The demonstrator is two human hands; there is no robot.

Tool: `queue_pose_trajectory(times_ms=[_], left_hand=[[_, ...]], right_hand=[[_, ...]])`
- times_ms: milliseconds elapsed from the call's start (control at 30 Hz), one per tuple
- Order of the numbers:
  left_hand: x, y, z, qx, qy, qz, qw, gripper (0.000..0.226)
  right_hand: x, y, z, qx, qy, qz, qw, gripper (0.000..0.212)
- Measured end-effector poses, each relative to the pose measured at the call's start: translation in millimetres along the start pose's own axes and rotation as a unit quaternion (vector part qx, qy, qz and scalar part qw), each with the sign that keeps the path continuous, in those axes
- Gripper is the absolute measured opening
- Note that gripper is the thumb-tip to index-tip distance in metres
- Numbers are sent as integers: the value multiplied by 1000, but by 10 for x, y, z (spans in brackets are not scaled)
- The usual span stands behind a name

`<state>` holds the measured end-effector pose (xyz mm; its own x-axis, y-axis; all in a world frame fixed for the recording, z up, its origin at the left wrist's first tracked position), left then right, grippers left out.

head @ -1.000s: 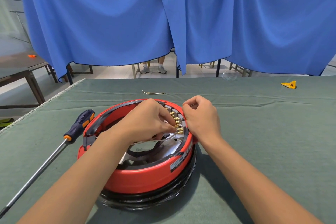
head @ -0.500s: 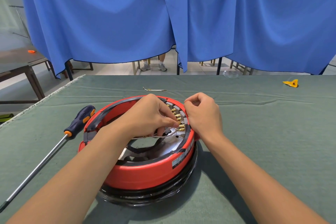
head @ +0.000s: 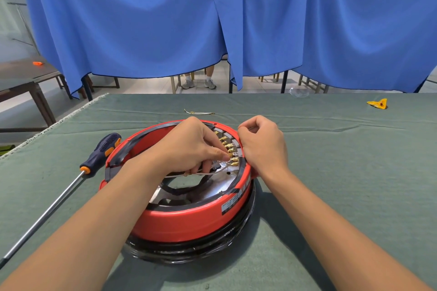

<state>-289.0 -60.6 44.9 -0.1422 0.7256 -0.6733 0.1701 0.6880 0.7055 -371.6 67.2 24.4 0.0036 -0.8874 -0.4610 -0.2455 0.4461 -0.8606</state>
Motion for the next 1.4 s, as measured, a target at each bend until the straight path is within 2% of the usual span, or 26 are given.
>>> queue_pose_trajectory(times_ms=[1400], left_hand=[[5, 46, 13, -1, 6, -8, 1000, 11]], right_hand=[[1, -9, 12, 2, 0, 4, 1000, 10]])
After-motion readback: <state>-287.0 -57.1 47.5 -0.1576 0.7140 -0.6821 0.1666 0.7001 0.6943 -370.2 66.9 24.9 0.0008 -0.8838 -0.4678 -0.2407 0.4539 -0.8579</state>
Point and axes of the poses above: each hand's wrist, its own z-axis away from the middle knuckle, its own x-axis out of the palm, y = z × x, the point moved 4 cm from there along -z, towards the middle knuckle, and after that the axes turned 10 degrees about x, right-handed, at the moved point
